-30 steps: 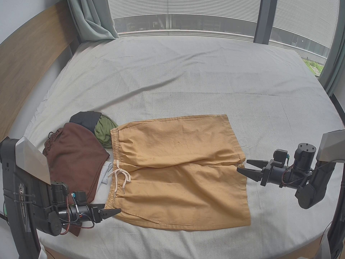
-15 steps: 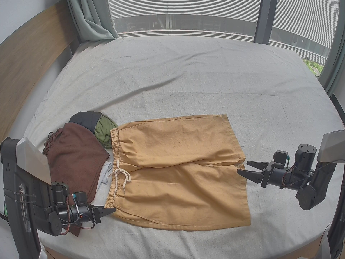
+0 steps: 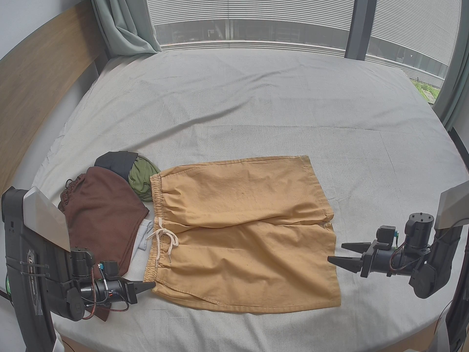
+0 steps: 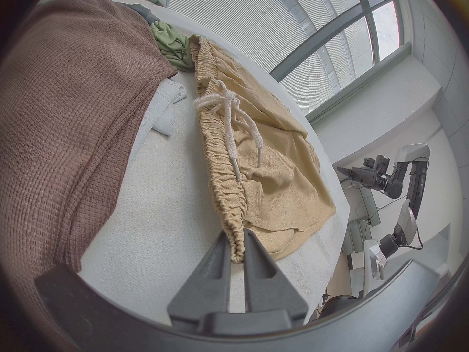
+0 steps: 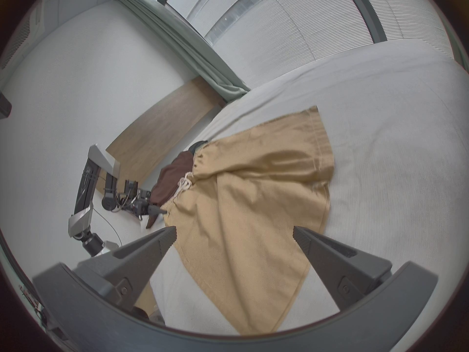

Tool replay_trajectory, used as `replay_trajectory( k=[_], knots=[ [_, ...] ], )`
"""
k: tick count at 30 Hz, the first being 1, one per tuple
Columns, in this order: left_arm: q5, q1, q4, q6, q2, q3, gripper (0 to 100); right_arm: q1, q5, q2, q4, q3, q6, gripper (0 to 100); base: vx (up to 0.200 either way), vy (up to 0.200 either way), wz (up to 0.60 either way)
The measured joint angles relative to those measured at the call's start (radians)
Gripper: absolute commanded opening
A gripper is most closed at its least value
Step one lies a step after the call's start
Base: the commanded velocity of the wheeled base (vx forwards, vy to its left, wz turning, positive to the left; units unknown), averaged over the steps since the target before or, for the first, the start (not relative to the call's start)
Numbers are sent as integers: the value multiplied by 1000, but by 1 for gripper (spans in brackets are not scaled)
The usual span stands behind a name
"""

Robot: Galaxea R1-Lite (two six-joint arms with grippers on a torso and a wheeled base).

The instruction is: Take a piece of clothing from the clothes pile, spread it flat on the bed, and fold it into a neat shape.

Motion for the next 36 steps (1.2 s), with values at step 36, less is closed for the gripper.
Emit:
replay_trajectory(
  k=[36],
  knots=[
    [0,2,0,7,4,2,0,-14,1,209,2,161,-146,100,0,0,0]
  ],
)
